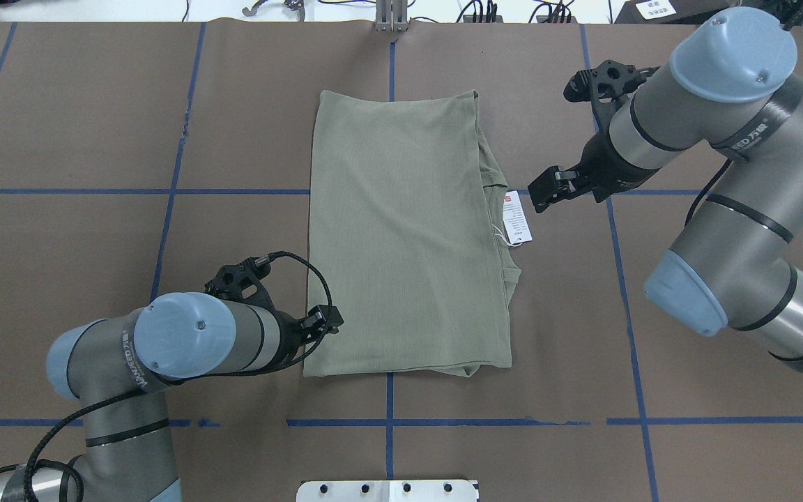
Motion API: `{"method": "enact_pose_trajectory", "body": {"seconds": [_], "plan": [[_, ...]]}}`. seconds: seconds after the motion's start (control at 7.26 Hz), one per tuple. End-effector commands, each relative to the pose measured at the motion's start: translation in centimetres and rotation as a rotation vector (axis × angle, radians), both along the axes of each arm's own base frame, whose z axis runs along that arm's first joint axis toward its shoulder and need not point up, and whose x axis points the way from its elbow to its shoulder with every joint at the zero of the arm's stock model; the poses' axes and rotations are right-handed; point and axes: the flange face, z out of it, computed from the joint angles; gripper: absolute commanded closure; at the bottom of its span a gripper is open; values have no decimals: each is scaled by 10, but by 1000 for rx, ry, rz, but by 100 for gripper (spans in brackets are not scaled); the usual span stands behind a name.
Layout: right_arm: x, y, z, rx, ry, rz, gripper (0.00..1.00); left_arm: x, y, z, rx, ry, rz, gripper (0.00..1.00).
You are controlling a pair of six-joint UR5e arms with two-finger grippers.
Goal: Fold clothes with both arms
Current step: 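Move the left gripper to the shirt's near corner while the right gripper withdraws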
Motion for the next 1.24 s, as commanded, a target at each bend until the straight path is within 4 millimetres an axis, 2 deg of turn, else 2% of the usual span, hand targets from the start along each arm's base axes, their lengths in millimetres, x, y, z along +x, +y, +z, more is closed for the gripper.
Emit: {"method": "enact_pose_trajectory", "body": {"seconds": [0.0, 0.14, 0.41, 0.55, 1.1], "plan": [[-1, 6, 2, -5, 0, -6, 0, 19, 28, 9, -48, -36, 27, 1], [-1, 6, 6, -7, 6, -4, 0, 23, 34, 6, -49, -31, 37, 1], [0, 7, 15, -17, 17, -5, 0, 32, 47, 2, -67, -25, 35, 11], [0, 7, 15, -18, 16, -6, 0, 33, 46, 3, -64, -27, 29, 15], [-2, 5, 19, -20, 26, -4, 0, 25, 26, 0, -55, -23, -11, 16]]}}
